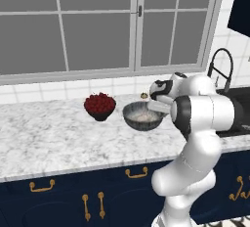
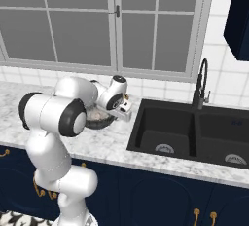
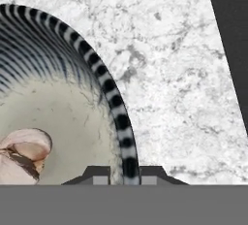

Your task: Pick the garlic from the sink and place it in the bowl. Then pick the bowl and place it in the microwave. Then close the microwave door and press the start button.

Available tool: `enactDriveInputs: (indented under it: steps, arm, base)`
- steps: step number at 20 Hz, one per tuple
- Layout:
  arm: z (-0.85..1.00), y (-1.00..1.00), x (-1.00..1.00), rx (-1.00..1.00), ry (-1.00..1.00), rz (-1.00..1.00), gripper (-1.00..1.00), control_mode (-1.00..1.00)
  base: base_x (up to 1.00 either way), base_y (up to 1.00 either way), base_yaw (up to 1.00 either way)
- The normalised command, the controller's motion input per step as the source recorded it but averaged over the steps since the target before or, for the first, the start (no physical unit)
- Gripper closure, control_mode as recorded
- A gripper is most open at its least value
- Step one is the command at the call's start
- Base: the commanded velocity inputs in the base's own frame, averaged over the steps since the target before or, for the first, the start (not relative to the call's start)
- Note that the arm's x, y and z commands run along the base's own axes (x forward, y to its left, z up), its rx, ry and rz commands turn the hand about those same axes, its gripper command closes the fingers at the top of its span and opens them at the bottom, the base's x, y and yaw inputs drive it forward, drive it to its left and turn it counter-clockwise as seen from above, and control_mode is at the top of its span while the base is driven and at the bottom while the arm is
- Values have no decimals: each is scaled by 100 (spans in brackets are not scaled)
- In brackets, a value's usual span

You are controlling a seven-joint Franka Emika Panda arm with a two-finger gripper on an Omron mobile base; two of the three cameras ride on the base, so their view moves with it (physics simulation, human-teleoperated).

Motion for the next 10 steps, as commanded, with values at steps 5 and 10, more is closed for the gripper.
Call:
enactDriveInputs:
  steps: [5, 10]
  arm:
    - [18, -3, -49, 5, -3, -14, 100, -100]
    - [34, -3, -43, 0, 0, -45, 100, -100]
  base:
    - [0, 0, 0]
    - [0, 0, 0]
